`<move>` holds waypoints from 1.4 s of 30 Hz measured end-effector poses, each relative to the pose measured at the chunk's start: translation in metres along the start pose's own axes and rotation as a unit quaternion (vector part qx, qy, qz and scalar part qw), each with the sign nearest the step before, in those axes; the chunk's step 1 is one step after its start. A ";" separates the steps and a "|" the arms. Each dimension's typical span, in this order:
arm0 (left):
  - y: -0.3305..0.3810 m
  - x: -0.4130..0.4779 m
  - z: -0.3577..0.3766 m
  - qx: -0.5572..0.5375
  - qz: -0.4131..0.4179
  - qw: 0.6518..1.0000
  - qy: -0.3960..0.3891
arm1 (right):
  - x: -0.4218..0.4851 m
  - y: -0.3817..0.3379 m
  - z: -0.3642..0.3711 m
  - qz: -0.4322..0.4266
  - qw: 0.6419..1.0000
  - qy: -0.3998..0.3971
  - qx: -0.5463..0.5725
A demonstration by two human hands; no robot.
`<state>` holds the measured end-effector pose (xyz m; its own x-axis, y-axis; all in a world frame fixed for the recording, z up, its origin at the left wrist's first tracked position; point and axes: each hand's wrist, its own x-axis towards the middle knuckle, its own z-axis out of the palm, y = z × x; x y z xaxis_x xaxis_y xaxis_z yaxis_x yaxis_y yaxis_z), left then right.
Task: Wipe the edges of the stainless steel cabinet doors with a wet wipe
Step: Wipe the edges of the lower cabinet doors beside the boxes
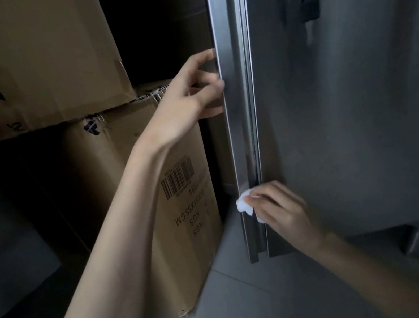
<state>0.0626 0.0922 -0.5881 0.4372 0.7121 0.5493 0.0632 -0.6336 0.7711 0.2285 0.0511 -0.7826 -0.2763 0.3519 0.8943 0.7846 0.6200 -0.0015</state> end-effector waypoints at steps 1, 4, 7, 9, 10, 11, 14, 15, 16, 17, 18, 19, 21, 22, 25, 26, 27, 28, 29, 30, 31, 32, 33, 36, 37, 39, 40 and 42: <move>-0.002 0.002 0.002 0.012 0.000 1.000 0.005 | 0.002 0.002 0.000 0.005 1.000 -0.022 -0.001; -0.008 0.006 0.006 0.031 0.008 0.999 0.019 | 0.034 0.003 -0.004 0.013 0.999 0.027 -0.020; -0.013 0.004 0.005 0.027 0.027 0.999 0.015 | 0.068 0.000 -0.006 0.025 0.990 0.139 -0.020; -0.015 0.001 0.003 0.039 0.041 0.998 0.008 | 0.064 -0.006 -0.002 0.034 0.987 0.158 -0.007; -0.016 0.000 0.001 0.047 0.047 0.998 0.004 | 0.052 -0.008 0.001 0.036 0.989 0.145 -0.001; -0.016 -0.001 0.000 0.051 0.051 0.997 0.001 | 0.036 -0.011 0.005 0.036 0.992 0.118 0.002; -0.015 0.001 0.000 0.055 0.051 0.997 0.003 | -0.015 -0.011 0.013 0.017 1.000 -0.016 -0.009; -0.015 0.003 0.001 0.054 0.048 0.997 0.008 | -0.026 -0.010 0.015 0.007 0.998 -0.060 -0.018; -0.015 0.004 0.003 0.050 0.045 0.998 0.016 | -0.032 -0.007 0.017 -0.001 0.995 -0.092 -0.025; -0.016 0.006 0.005 0.046 0.041 0.998 0.024 | -0.033 -0.005 0.019 -0.005 0.994 -0.106 -0.031; -0.018 0.008 0.007 0.043 0.039 0.998 0.031 | -0.029 -0.002 0.021 -0.008 0.994 -0.101 -0.036; -0.020 0.010 0.008 0.042 0.038 0.998 0.037 | -0.022 0.000 0.022 -0.004 0.996 -0.081 -0.036; -0.024 0.012 0.009 0.044 0.044 0.997 0.046 | -0.002 0.005 0.023 0.014 0.999 -0.012 -0.037; -0.027 0.012 0.009 0.048 0.048 0.997 0.047 | 0.007 0.007 0.024 0.019 0.999 0.023 -0.039; -0.031 0.015 0.007 0.046 0.053 0.997 0.040 | 0.001 0.008 0.029 0.016 0.999 0.032 -0.037; -0.032 0.016 0.007 0.042 0.051 0.997 0.038 | -0.012 0.007 0.033 0.010 0.999 0.007 -0.036; -0.032 0.018 0.007 0.039 0.050 0.997 0.038 | -0.027 0.005 0.037 0.009 0.999 -0.029 -0.036; -0.033 0.019 0.008 0.039 0.049 0.997 0.039 | -0.042 0.005 0.041 0.010 0.997 -0.072 -0.039; -0.034 0.020 0.009 0.042 0.049 0.997 0.042 | -0.055 0.003 0.045 0.019 0.992 -0.120 -0.036; -0.035 0.021 0.009 0.046 0.050 0.997 0.045 | -0.065 0.003 0.051 0.034 0.986 -0.159 -0.027; -0.037 0.022 0.010 0.050 0.052 0.996 0.047 | -0.070 0.003 0.055 0.064 0.981 -0.185 -0.018; -0.038 0.024 0.010 0.052 0.054 0.996 0.049 | -0.073 0.003 0.058 0.088 0.975 -0.204 -0.015; -0.040 0.025 0.010 0.052 0.056 0.996 0.049 | -0.075 0.004 0.060 0.090 0.972 -0.217 -0.018; -0.039 0.025 0.010 0.047 0.056 0.996 0.053 | -0.080 0.004 0.061 0.007 0.971 -0.233 -0.053; -0.038 0.023 0.011 0.046 0.054 0.996 0.055 | -0.079 0.004 0.058 0.021 0.972 -0.231 -0.046; -0.036 0.020 0.011 0.048 0.054 0.996 0.058 | -0.066 0.005 0.045 0.049 0.983 -0.173 -0.021; -0.034 0.018 0.009 0.049 0.054 0.996 0.057 | -0.053 0.005 0.034 0.041 0.991 -0.123 -0.024; -0.028 0.013 0.006 0.059 0.051 0.996 0.046 | -0.012 0.006 0.005 0.005 0.999 0.001 -0.050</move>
<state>0.0722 0.1172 -0.6043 0.3626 0.6631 0.6548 0.1295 -0.7317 0.6693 0.2341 0.0543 -0.7956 -0.2684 0.3564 0.8950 0.8388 0.5434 0.0352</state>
